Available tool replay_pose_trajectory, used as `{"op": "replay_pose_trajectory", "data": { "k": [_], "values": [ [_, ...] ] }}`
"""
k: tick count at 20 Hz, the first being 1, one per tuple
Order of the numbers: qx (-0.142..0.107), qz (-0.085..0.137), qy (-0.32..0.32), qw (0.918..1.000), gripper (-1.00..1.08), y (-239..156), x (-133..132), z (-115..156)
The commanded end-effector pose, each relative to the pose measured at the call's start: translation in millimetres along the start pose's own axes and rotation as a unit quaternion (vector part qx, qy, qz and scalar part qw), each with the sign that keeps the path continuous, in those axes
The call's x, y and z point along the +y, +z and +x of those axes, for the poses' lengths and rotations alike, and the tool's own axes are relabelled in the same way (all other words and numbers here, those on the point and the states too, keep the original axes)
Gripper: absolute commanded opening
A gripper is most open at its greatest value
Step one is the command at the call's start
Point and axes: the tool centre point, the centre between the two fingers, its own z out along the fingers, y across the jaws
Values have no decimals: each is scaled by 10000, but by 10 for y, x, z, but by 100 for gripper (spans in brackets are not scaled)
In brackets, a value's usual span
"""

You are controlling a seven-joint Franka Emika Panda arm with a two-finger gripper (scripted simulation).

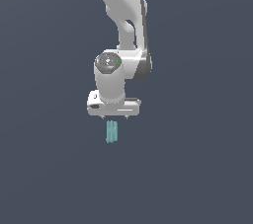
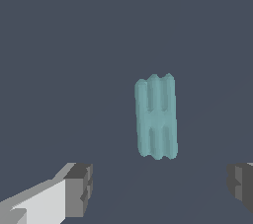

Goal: Pick up the object and move it to a goal position.

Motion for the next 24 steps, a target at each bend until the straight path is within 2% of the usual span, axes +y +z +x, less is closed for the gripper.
{"op": "replay_pose_trajectory", "data": {
  "k": [1,11,18,24],
  "values": [
    [2,10,-89,10000,100,164,63,63],
    [15,40,-287,9996,100,547,203,185],
    [9,41,-288,9996,100,592,209,182],
    [13,42,-294,9996,100,842,206,178]
  ]
}}
